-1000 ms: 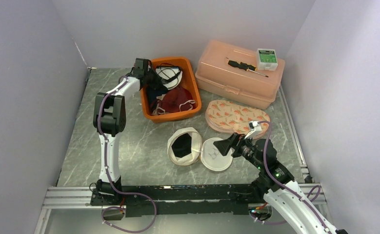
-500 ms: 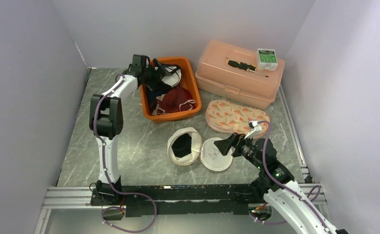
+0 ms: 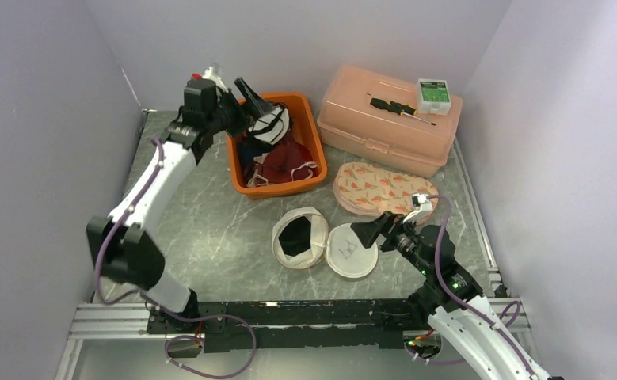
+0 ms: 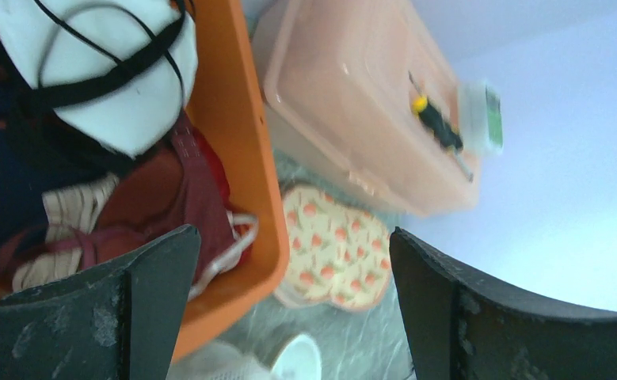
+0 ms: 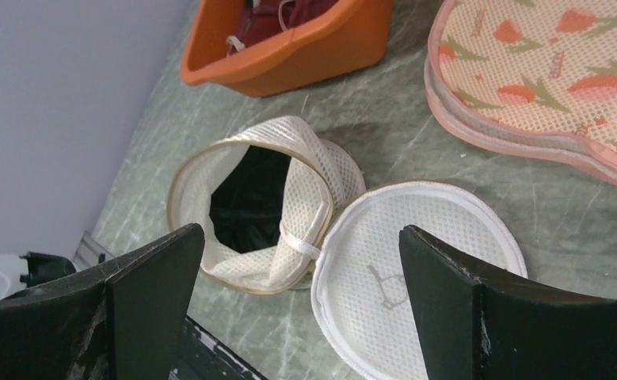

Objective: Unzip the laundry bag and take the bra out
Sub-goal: Place the bra in the bin, then pick up the bra from the laundry bag.

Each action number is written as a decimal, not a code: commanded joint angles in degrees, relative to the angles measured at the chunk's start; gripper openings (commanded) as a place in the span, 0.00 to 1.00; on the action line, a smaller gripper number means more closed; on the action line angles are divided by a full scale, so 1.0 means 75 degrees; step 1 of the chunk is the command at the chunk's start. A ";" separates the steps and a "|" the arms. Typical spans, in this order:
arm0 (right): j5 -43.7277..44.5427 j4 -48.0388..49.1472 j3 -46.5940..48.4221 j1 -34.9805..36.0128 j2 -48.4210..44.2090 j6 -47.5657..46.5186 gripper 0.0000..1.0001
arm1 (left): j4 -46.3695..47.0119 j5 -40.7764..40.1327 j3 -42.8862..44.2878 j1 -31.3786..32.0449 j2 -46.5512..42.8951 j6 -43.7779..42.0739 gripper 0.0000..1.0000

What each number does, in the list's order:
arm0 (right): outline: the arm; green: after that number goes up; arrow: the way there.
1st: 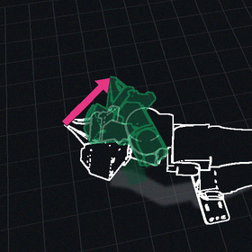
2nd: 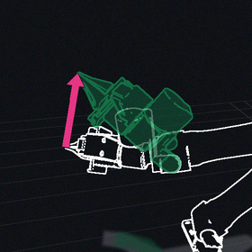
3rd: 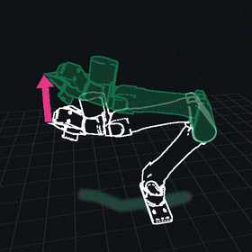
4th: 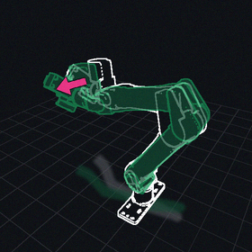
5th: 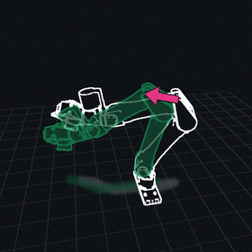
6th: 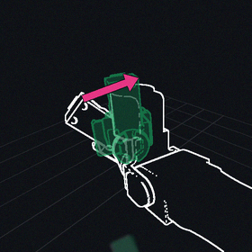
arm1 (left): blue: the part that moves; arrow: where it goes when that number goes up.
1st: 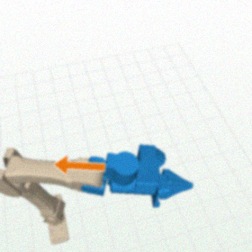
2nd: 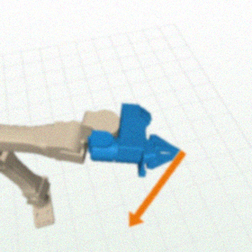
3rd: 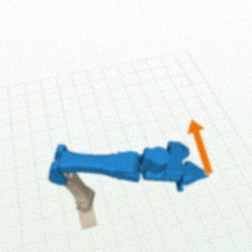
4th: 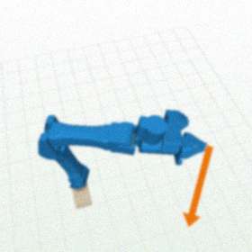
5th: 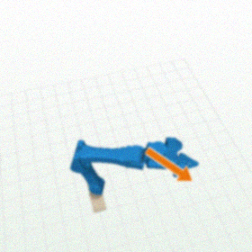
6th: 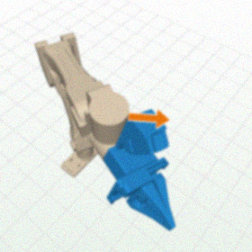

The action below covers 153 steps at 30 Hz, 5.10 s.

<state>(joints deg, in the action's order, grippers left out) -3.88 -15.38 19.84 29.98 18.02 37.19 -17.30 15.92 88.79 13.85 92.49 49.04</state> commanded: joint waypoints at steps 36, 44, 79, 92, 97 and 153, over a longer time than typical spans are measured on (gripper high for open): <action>0.0973 0.2351 0.1469 0.2035 0.6137 -0.0260 0.62 | 0.0478 -0.2864 -0.7116 0.4984 -0.3739 -0.0584 0.61; 0.1044 0.2085 0.1864 0.2037 0.7303 -0.0153 0.54 | 0.0647 -0.2680 -0.7268 0.4985 -0.3838 -0.0497 0.44; 0.3468 -0.0936 0.1366 0.3945 0.4520 0.0149 0.05 | 0.0095 -0.3176 -0.6845 0.4978 -0.3489 -0.0540 0.23; 0.1370 0.0421 0.2250 0.3943 0.3500 -0.1661 0.58 | 0.0126 -0.2441 -0.5719 0.4985 -0.2300 -0.0836 0.12; 0.1548 0.0934 0.2298 0.3928 0.4764 -0.1298 0.56 | 0.0202 -0.2258 -0.5582 0.4982 -0.1951 -0.0807 0.03; 0.2445 0.1163 0.1633 0.2680 0.6989 -0.0358 0.70 | 0.1756 -0.1100 -0.6261 0.5230 -0.1491 -0.0202 0.03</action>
<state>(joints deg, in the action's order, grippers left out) 12.58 -5.48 31.79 50.63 71.02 32.86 -6.66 6.46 42.37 52.60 80.51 46.46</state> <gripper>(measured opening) 0.697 0.039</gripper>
